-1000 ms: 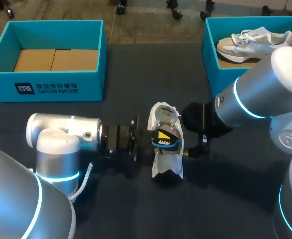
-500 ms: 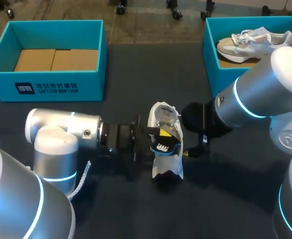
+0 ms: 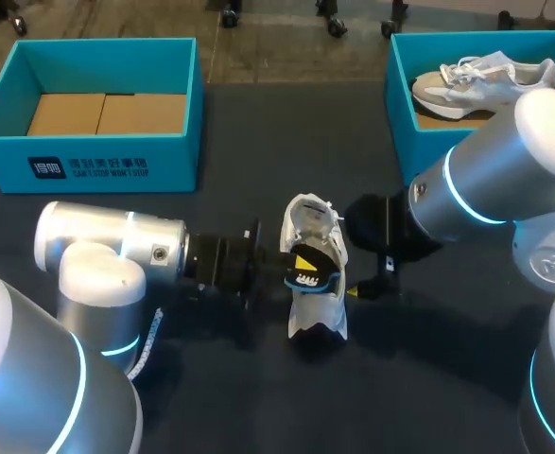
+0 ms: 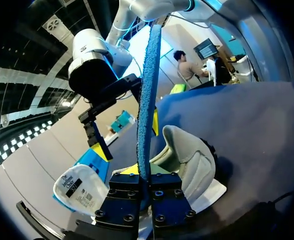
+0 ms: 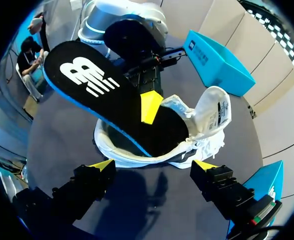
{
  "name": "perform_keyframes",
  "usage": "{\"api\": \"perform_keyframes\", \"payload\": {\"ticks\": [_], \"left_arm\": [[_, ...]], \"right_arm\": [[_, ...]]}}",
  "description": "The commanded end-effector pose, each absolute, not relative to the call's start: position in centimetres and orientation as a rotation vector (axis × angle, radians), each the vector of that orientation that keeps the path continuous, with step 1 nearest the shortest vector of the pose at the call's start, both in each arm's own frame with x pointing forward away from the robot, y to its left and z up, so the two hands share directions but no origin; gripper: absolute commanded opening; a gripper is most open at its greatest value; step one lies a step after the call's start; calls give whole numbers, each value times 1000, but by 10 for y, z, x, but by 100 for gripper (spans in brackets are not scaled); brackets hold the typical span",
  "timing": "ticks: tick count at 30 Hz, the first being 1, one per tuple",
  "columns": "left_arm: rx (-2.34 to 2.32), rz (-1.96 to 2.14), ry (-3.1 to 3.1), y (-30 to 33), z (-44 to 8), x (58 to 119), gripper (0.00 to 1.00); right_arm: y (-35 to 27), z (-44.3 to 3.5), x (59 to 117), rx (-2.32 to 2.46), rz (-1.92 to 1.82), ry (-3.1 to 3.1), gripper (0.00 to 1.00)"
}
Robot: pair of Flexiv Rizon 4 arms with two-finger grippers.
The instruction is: Take the shoe out of the shoebox, open the shoe tongue, remove and reinsert the insole, then place the shoe into the shoebox
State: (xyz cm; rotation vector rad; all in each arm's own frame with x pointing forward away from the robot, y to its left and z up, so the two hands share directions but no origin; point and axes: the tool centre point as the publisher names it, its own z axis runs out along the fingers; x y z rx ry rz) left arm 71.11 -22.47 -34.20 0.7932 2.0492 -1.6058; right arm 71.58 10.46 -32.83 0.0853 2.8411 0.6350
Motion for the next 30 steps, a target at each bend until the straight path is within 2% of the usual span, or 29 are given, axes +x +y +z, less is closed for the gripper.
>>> {"api": "perform_keyframes", "payload": {"ticks": [1,11,12,13,21,23,25,29,30], "left_arm": [[791,-1579,2059,-233,-348,717,0],[788,-1526,2089,-234,-360,727,0],[776,-1533,2084,-232,-357,726,29],[775,-1541,2076,-232,-355,725,43],[795,-1571,2005,-229,-326,717,38],[800,-1576,1999,-227,-321,713,31],[810,-1575,2001,-226,-320,709,31],[820,-1565,2026,-224,-323,706,22],[819,-1566,2033,-224,-325,707,13]], "right_arm": [[104,-328,714,87,635,2840,100],[104,-328,714,87,635,2840,100],[104,-328,714,87,635,2840,100],[104,-328,714,87,635,2840,100],[104,-328,714,87,635,2840,100],[104,-328,714,87,635,2840,100],[104,-328,714,87,635,2840,100],[104,-328,714,87,635,2840,100],[104,-328,714,87,635,2840,100]]}}
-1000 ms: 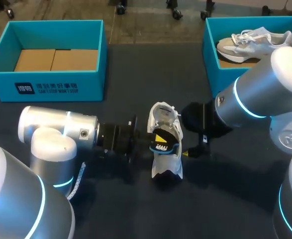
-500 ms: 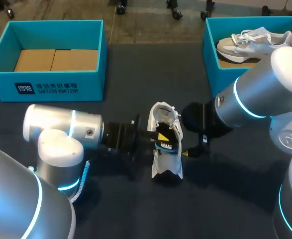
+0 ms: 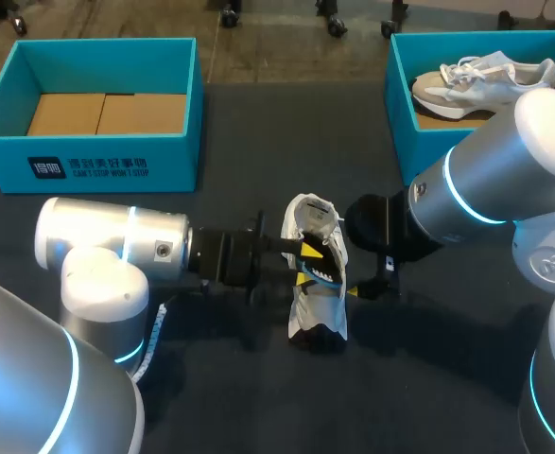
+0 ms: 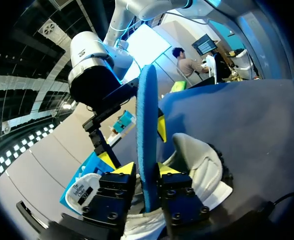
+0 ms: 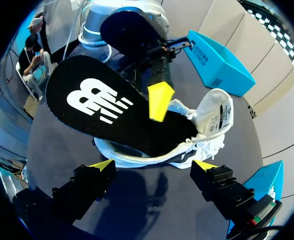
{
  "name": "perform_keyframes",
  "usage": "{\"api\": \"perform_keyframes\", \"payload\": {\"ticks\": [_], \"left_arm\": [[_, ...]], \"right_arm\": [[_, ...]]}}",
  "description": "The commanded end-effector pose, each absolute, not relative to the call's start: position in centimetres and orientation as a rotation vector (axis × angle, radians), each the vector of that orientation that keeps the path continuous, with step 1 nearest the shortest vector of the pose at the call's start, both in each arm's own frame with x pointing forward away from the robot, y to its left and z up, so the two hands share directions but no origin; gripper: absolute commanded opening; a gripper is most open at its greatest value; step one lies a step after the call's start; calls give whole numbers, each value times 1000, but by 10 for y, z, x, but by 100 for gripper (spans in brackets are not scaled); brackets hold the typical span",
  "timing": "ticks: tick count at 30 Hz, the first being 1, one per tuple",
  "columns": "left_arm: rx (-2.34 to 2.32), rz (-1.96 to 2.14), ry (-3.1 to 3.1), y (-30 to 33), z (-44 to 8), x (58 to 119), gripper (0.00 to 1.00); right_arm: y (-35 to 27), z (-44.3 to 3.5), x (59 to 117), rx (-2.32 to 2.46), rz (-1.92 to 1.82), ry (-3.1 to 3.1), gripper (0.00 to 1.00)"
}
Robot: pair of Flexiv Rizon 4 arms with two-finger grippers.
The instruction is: Take the shoe out of the shoebox, open the shoe tongue, remove and reinsert the insole, then place the shoe into the shoebox
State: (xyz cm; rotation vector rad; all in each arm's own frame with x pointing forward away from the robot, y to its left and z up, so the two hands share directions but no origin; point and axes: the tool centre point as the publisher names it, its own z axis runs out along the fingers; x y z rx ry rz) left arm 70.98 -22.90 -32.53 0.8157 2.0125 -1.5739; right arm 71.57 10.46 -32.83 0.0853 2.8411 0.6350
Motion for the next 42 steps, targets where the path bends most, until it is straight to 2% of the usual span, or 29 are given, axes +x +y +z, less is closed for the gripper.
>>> {"api": "perform_keyframes", "payload": {"ticks": [1,11,24,25,26,29,38,39,40,41,42], "left_arm": [[821,-1564,2039,-224,-328,707,0],[865,-1576,1995,-236,-352,714,0],[884,-1525,1950,-236,-357,726,0],[878,-1527,1945,-235,-355,724,27],[877,-1532,1940,-234,-352,722,45],[882,-1538,1924,-231,-343,717,45],[912,-1568,1897,-230,-326,702,36],[913,-1571,1895,-231,-326,701,31],[916,-1574,1903,-232,-327,700,19],[918,-1574,1904,-233,-329,699,14],[925,-1575,1913,-234,-331,699,5]], "right_arm": [[104,-328,714,87,635,2840,100],[104,-328,714,87,635,2840,100],[104,-328,714,87,635,2840,100],[104,-328,714,87,635,2840,100],[104,-328,714,87,635,2840,100],[104,-328,714,87,635,2840,100],[104,-328,714,87,635,2840,100],[104,-328,714,87,635,2840,100],[104,-328,714,87,635,2840,100],[104,-328,714,87,635,2840,100],[104,-328,714,87,635,2840,100]]}}
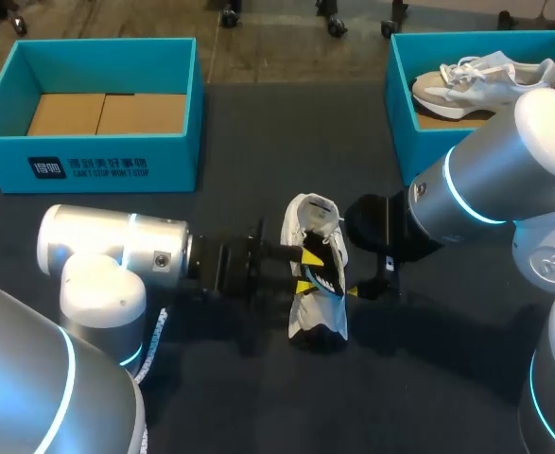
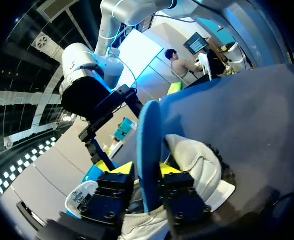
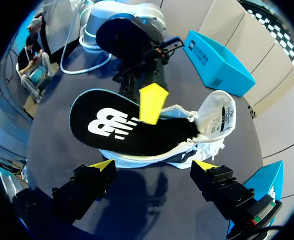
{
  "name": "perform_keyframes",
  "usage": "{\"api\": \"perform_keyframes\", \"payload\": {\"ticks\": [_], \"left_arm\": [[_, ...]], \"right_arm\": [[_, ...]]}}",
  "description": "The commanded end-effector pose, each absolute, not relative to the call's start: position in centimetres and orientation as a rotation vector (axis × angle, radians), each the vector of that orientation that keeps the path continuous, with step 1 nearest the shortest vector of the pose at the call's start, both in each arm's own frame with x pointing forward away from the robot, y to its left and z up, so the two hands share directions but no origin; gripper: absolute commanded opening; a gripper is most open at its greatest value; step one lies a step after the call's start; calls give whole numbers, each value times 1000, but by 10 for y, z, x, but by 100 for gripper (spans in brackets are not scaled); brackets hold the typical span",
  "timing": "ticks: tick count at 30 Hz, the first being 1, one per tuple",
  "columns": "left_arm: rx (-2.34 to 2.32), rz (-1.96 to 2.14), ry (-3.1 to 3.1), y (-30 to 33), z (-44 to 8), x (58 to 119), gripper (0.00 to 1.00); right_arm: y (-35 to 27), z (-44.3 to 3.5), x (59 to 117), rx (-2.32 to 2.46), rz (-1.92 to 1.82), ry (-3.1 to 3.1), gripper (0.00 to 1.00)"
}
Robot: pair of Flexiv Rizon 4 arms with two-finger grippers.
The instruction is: Take the shoe out of the shoebox, open the shoe tongue, remove and reinsert the insole, then place the shoe into the shoebox
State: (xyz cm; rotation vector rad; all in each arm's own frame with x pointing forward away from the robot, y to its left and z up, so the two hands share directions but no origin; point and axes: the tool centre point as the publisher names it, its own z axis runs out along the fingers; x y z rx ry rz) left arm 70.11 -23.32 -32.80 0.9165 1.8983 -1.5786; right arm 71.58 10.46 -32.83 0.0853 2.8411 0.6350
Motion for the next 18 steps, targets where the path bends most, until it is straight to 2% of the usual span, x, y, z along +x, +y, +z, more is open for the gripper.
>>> {"api": "perform_keyframes", "payload": {"ticks": [1,18], "left_arm": [[927,-1577,1917,-235,-333,698,0],[964,-1500,1882,-235,-350,719,0]], "right_arm": [[104,-328,714,87,635,2840,100],[104,-328,714,87,635,2840,100]]}}
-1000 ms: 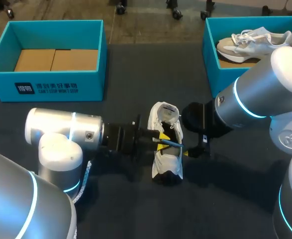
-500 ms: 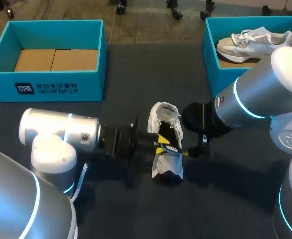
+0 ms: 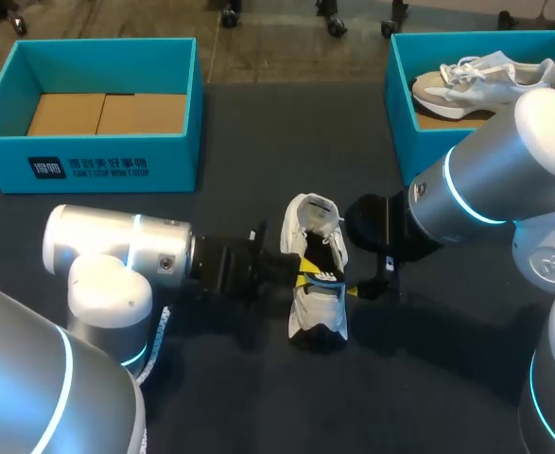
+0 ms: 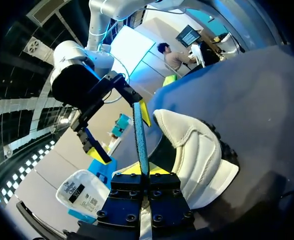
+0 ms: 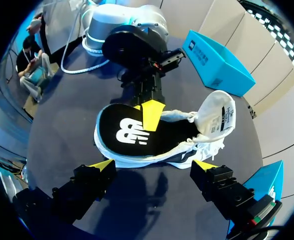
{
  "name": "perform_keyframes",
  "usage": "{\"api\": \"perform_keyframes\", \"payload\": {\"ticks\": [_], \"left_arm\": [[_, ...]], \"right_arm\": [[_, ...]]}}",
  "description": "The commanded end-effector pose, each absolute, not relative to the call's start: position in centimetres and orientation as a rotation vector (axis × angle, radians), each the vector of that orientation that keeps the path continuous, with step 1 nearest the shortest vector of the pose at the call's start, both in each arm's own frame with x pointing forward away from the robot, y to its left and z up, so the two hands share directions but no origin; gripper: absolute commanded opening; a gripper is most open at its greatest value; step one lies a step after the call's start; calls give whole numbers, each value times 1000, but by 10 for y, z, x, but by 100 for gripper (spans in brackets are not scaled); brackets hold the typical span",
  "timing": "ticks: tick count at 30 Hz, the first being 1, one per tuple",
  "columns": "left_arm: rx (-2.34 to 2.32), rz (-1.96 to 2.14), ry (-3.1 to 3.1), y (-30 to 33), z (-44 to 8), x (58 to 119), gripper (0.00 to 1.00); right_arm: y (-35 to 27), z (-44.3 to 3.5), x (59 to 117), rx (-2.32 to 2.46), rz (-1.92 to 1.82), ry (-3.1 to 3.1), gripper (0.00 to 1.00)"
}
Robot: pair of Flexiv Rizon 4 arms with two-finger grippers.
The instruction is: Take the shoe out of the shoebox, open the shoe tongue, remove and reinsert the insole, then place the shoe into the shoebox
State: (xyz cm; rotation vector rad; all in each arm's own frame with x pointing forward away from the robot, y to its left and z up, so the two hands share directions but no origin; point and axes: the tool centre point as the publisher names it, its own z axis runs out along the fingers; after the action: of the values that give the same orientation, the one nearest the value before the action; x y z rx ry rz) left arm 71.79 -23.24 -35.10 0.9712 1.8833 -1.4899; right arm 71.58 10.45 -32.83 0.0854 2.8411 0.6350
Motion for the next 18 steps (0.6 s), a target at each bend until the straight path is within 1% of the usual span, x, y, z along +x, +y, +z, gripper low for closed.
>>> {"api": "perform_keyframes", "payload": {"ticks": [1,2,3,4,5,7,10,12,13,14,16,18], "left_arm": [[958,-1507,1878,-235,-348,717,0],[952,-1516,1872,-234,-345,715,25],[948,-1524,1864,-233,-343,713,27],[947,-1526,1860,-232,-340,712,33],[948,-1528,1856,-231,-338,710,35],[949,-1532,1851,-229,-333,707,35],[955,-1540,1841,-227,-327,702,33],[956,-1544,1840,-226,-325,699,28],[956,-1548,1840,-226,-325,698,24],[956,-1551,1841,-227,-326,697,15],[955,-1554,1846,-228,-328,696,10],[955,-1557,1856,-229,-331,696,0]], "right_arm": [[104,-328,714,87,635,2840,100],[104,-328,714,87,635,2840,100],[104,-328,714,87,635,2840,100],[104,-328,714,87,635,2840,100],[104,-328,714,87,635,2840,100],[104,-328,714,87,635,2840,100],[104,-328,714,87,635,2840,100],[104,-328,714,87,635,2840,100],[104,-328,714,87,635,2840,100],[104,-328,714,87,635,2840,100],[104,-328,714,87,635,2840,100],[104,-328,714,87,635,2840,100]]}}
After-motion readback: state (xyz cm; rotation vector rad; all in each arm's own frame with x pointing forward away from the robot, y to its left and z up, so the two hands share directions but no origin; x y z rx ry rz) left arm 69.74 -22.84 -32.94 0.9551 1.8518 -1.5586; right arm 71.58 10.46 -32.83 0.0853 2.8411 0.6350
